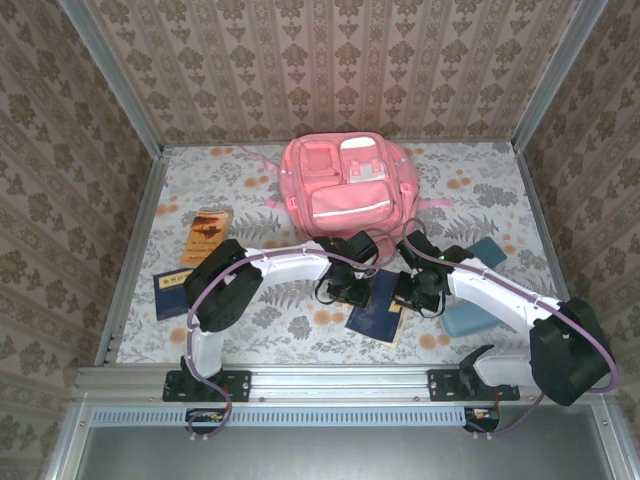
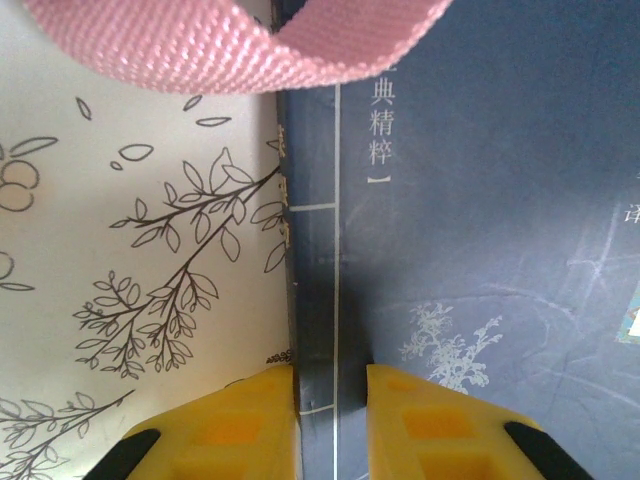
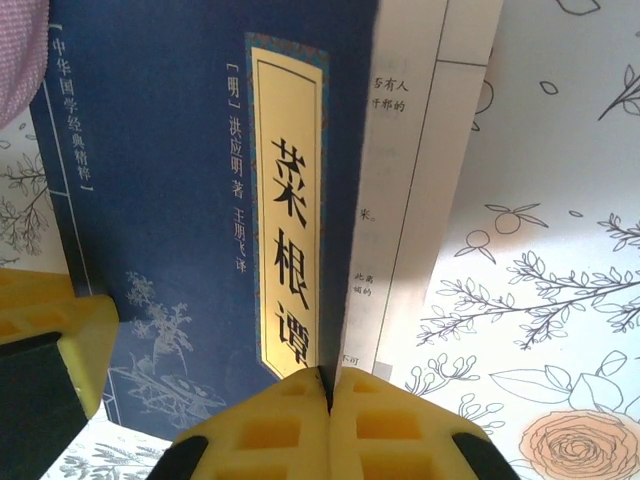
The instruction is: Pack the student bag
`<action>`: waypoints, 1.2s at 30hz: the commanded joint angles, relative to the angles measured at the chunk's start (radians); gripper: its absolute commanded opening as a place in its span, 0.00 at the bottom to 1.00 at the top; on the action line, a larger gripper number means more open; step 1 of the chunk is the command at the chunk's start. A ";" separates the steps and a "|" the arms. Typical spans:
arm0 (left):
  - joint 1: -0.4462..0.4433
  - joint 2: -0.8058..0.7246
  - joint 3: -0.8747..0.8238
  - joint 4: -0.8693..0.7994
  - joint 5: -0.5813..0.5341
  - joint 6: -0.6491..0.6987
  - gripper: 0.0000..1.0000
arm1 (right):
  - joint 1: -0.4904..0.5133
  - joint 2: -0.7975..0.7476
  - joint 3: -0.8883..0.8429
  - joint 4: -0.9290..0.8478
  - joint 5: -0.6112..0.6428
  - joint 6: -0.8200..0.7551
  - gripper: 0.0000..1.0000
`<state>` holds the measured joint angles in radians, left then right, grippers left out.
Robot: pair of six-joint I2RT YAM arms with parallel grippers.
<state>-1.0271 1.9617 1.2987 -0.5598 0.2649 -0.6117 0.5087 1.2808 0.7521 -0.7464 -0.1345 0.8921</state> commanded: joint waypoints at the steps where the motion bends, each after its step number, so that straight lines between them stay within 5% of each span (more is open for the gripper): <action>1: -0.007 0.005 -0.020 -0.024 -0.033 0.020 0.23 | 0.010 -0.011 0.017 -0.012 0.042 0.002 0.00; 11: 0.084 -0.216 0.008 0.021 0.033 0.043 0.59 | -0.002 -0.151 0.091 -0.166 0.224 -0.029 0.00; 19: 0.219 -0.330 -0.044 0.118 0.072 0.000 0.74 | -0.025 -0.192 0.217 -0.200 0.259 -0.100 0.00; 28: 0.369 -0.394 -0.143 0.259 0.176 -0.025 0.93 | -0.030 -0.116 0.395 -0.041 -0.017 -0.314 0.00; 36: 0.514 -0.425 -0.239 0.418 0.306 -0.099 0.99 | -0.036 0.080 0.574 0.063 -0.265 -0.405 0.00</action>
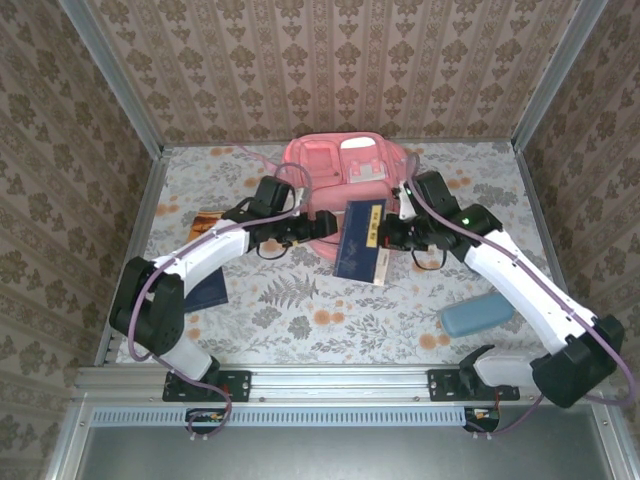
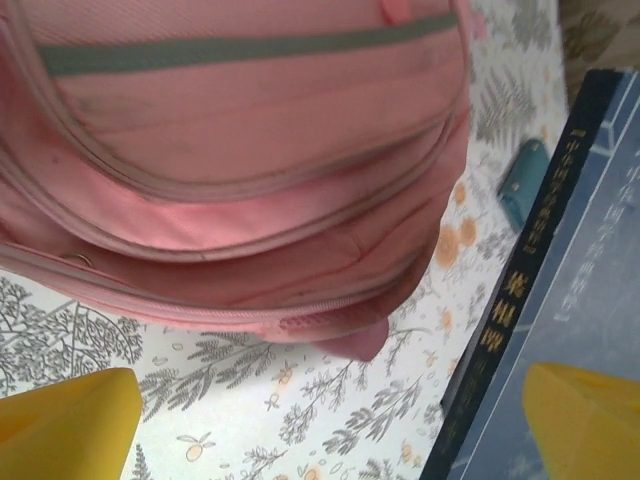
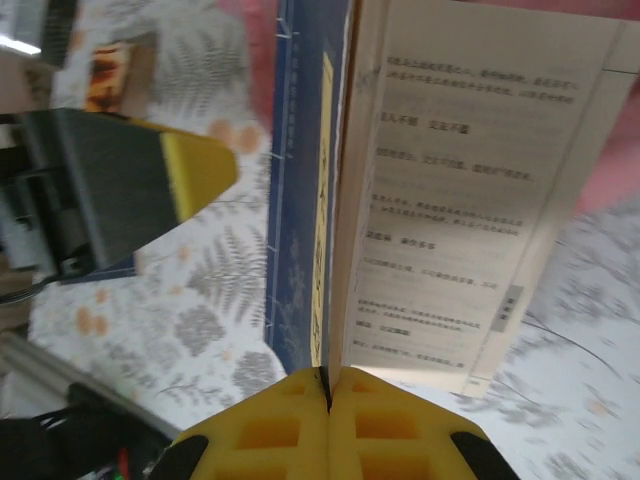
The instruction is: Pack the student bag
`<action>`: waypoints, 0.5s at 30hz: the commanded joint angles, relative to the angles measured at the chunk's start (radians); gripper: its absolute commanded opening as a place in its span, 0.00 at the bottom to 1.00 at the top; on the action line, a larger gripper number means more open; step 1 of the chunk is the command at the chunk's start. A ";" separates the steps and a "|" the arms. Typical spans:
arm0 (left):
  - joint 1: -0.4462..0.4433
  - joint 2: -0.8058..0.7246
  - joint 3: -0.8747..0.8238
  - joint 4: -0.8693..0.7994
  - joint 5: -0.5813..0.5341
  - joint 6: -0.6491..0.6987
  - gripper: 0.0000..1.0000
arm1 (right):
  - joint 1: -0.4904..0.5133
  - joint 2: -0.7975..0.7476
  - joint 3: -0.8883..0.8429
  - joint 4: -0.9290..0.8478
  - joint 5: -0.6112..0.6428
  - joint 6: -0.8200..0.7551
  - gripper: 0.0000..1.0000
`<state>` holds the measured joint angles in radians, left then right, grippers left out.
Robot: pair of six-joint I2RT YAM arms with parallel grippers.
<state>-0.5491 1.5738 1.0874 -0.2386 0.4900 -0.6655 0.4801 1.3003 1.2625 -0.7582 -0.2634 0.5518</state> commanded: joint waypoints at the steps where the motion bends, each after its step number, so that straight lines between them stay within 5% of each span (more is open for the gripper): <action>1: 0.051 -0.041 -0.037 0.106 0.082 -0.055 1.00 | -0.006 0.099 0.089 0.079 -0.146 -0.075 0.00; 10: 0.115 0.008 -0.066 0.104 0.028 -0.082 0.99 | -0.067 0.424 0.229 0.076 -0.190 -0.160 0.00; 12: 0.115 0.033 -0.060 0.104 0.027 -0.076 0.97 | -0.086 0.468 0.249 0.047 -0.126 -0.178 0.10; 15: 0.112 0.079 -0.047 0.104 0.028 -0.061 0.93 | -0.098 0.510 0.269 0.005 -0.020 -0.183 0.45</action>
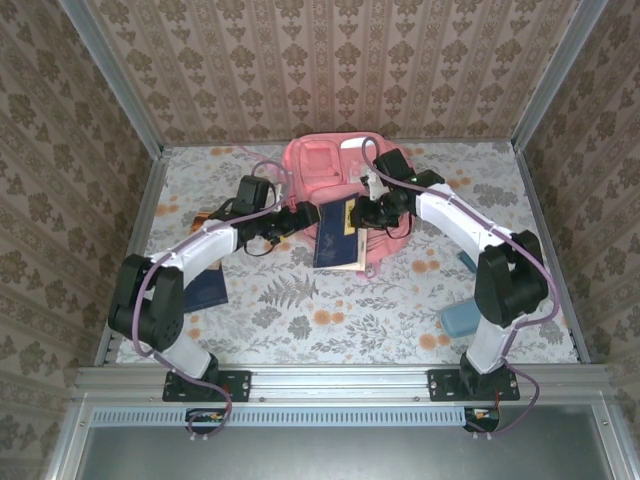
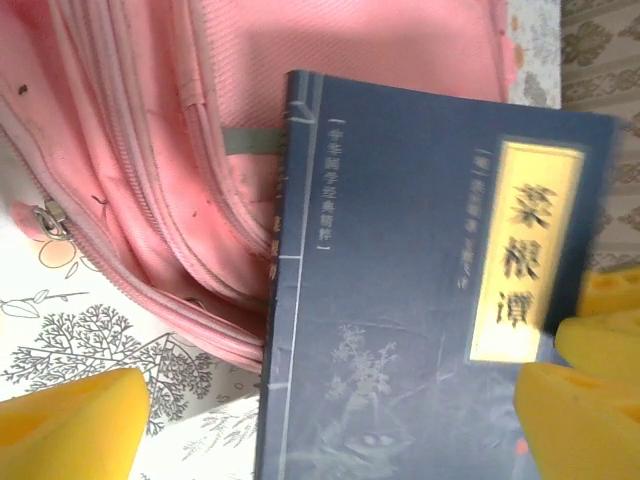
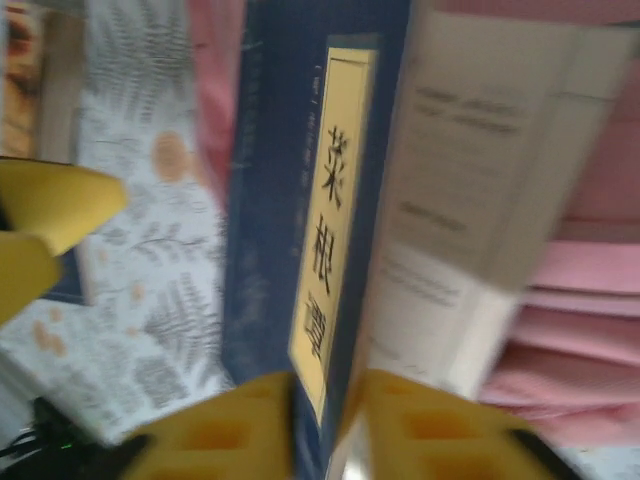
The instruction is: Pack the student bag
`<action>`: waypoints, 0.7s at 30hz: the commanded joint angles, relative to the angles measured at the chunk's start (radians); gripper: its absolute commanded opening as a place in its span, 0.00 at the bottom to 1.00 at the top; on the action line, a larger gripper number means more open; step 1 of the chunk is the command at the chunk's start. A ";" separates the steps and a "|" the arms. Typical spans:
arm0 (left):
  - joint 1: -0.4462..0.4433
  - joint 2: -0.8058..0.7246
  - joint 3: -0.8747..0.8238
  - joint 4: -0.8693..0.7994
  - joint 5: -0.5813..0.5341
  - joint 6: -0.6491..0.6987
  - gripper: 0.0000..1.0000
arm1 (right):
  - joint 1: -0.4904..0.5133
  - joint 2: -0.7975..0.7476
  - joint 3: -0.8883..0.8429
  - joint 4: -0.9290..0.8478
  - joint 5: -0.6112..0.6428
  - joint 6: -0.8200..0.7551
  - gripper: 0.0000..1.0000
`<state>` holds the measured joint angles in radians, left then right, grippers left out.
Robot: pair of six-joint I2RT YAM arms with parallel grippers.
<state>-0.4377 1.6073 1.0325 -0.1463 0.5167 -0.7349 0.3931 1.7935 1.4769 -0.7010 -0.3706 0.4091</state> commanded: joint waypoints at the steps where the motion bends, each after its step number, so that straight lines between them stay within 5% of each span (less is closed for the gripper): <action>1: -0.001 0.065 0.014 0.008 0.001 0.011 0.91 | -0.011 0.024 0.054 -0.060 0.095 -0.040 0.50; 7: -0.012 0.153 0.047 0.019 0.080 0.019 0.79 | -0.005 0.017 -0.004 -0.032 0.130 -0.009 0.59; 21: -0.077 0.137 -0.083 0.274 0.309 -0.155 0.66 | -0.004 0.069 -0.060 0.040 0.050 0.048 0.52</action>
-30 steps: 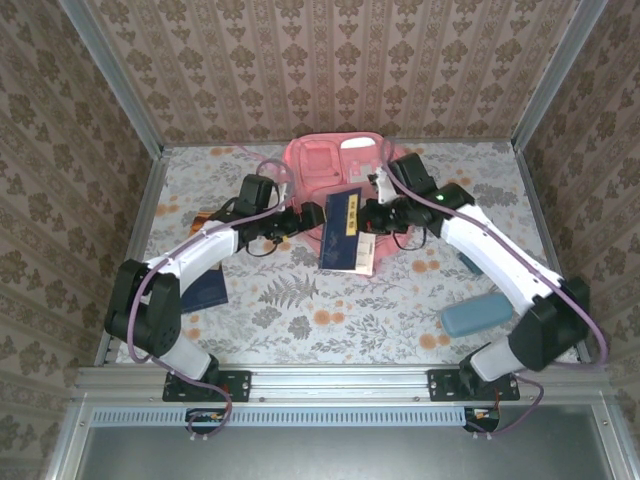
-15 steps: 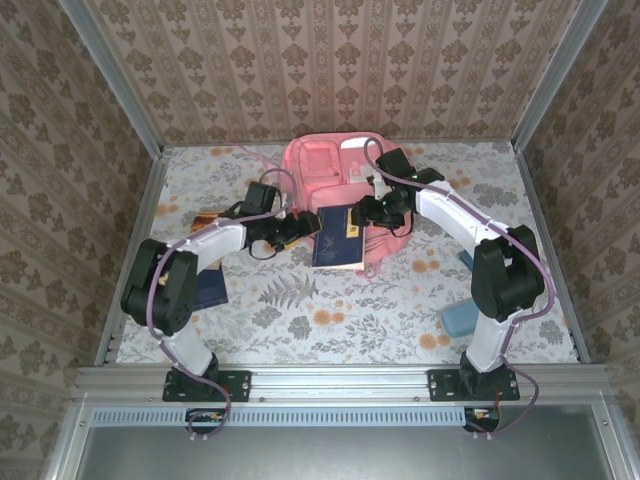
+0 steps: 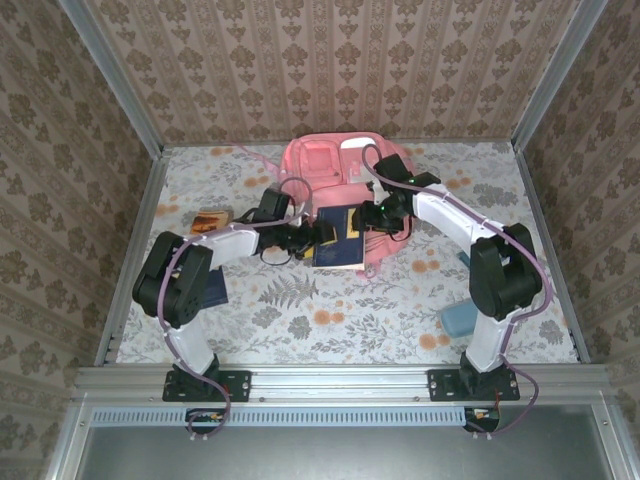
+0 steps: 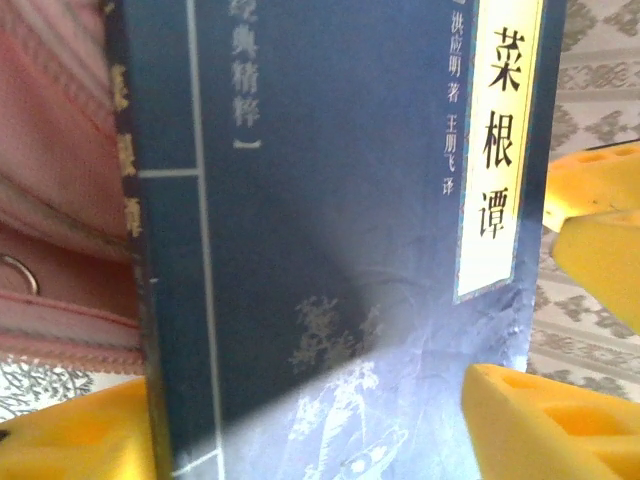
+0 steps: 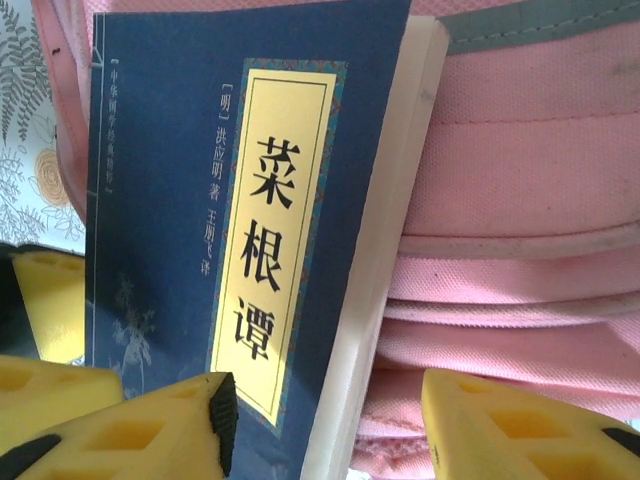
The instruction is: Pack the student bag
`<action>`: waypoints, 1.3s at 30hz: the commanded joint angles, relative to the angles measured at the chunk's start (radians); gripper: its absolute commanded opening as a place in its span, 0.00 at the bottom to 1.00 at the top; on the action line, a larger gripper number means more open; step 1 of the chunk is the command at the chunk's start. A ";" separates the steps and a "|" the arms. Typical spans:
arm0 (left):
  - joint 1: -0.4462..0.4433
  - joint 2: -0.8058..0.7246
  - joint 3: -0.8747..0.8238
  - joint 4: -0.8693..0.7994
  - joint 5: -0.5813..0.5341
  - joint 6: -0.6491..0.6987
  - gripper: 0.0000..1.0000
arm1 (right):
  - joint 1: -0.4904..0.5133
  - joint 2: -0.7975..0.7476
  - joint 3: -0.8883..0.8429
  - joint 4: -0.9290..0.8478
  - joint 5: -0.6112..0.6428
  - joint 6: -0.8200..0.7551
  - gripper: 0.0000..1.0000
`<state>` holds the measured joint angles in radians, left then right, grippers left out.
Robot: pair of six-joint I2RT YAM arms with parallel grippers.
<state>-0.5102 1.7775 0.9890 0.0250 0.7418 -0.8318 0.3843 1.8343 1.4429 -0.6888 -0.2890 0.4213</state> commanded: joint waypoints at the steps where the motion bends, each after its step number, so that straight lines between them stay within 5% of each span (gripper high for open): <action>1: -0.005 -0.041 -0.049 0.112 0.089 -0.064 0.63 | 0.004 0.031 -0.037 0.041 -0.035 0.048 0.50; 9: -0.007 -0.120 -0.085 0.157 0.070 -0.114 0.21 | -0.012 -0.065 -0.088 0.086 0.034 0.119 0.53; 14: -0.004 -0.198 -0.086 0.202 0.026 -0.172 0.10 | -0.060 -0.279 -0.240 0.203 0.023 0.248 0.69; 21: 0.008 -0.252 -0.043 0.306 -0.090 -0.324 0.09 | -0.068 -0.519 -0.489 0.547 -0.173 0.562 0.83; 26: 0.010 -0.246 -0.033 0.444 -0.204 -0.482 0.09 | -0.028 -0.573 -0.604 0.815 -0.197 0.804 0.94; 34: -0.007 -0.210 -0.064 0.683 -0.298 -0.687 0.09 | 0.053 -0.457 -0.631 1.108 -0.100 1.057 0.99; 39: -0.021 -0.207 -0.077 0.715 -0.318 -0.740 0.09 | 0.062 -0.328 -0.592 1.284 -0.046 1.138 0.93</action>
<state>-0.5190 1.5650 0.9173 0.6243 0.4534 -1.5028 0.4431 1.4555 0.8219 0.4271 -0.3920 1.4521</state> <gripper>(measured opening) 0.102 0.942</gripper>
